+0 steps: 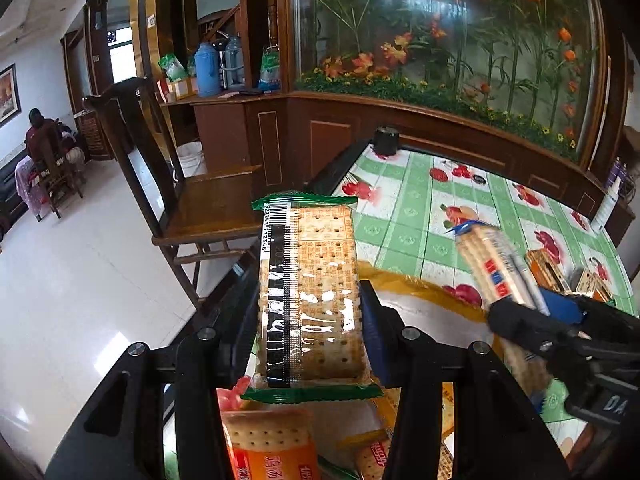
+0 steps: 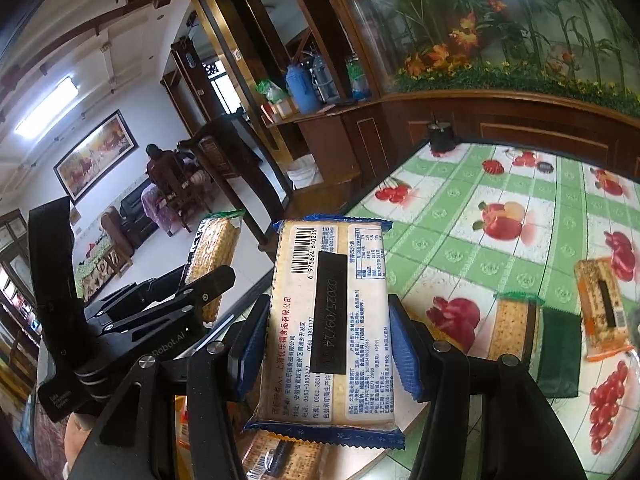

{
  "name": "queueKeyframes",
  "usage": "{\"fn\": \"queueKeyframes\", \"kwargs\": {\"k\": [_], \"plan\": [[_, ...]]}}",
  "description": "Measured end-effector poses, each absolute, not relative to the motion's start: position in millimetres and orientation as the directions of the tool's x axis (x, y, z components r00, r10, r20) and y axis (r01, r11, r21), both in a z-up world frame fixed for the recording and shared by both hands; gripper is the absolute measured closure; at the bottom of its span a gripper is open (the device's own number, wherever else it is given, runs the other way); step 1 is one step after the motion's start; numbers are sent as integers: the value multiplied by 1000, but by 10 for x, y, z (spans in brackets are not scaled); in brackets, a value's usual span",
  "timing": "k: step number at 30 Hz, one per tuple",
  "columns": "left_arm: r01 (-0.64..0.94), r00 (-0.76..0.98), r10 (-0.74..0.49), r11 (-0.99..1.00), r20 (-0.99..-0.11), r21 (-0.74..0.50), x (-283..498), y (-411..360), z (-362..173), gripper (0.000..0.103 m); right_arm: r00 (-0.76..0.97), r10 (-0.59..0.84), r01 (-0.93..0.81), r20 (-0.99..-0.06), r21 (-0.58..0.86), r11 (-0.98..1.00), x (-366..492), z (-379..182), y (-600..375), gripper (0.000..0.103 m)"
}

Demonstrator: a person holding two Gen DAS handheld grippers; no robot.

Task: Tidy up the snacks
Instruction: 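Carry both cracker packs over the white box with both grippers, then lower both packs into the box and open both grippers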

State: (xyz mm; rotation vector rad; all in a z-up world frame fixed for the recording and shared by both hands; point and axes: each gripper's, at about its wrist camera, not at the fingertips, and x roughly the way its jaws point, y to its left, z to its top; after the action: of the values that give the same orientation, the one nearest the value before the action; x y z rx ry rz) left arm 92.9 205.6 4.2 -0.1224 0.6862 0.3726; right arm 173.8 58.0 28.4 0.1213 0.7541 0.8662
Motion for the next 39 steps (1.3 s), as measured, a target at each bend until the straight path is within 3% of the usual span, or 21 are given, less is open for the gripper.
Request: {"fn": "queueKeyframes", "kwargs": {"k": [11,19,31,33,35,39], "plan": [[-377,681,298,926,-669,28,977,2037,-85,57,384,700,-626,-602,388,677,1778,-8,672,46],[-389,588,246,921,-771,-3,1091,2117,-419,57,384,667,-612,-638,365,702,1805,-139,690,46],[-382,567,244,924,-787,10,1112,2101,-413,56,377,645,-614,-665,342,711,1804,-245,756,44],[-381,563,244,925,-790,15,1120,2096,-414,51,373,649,-616,-663,346,708,1796,-236,758,44],[-384,562,244,923,-790,11,1110,2097,-406,28,379,649,-619,-660,340,708,1785,-216,759,44],[-393,576,239,919,-782,-9,1066,2114,-350,23,385,649,-622,-656,335,708,1762,-178,732,44]]}}
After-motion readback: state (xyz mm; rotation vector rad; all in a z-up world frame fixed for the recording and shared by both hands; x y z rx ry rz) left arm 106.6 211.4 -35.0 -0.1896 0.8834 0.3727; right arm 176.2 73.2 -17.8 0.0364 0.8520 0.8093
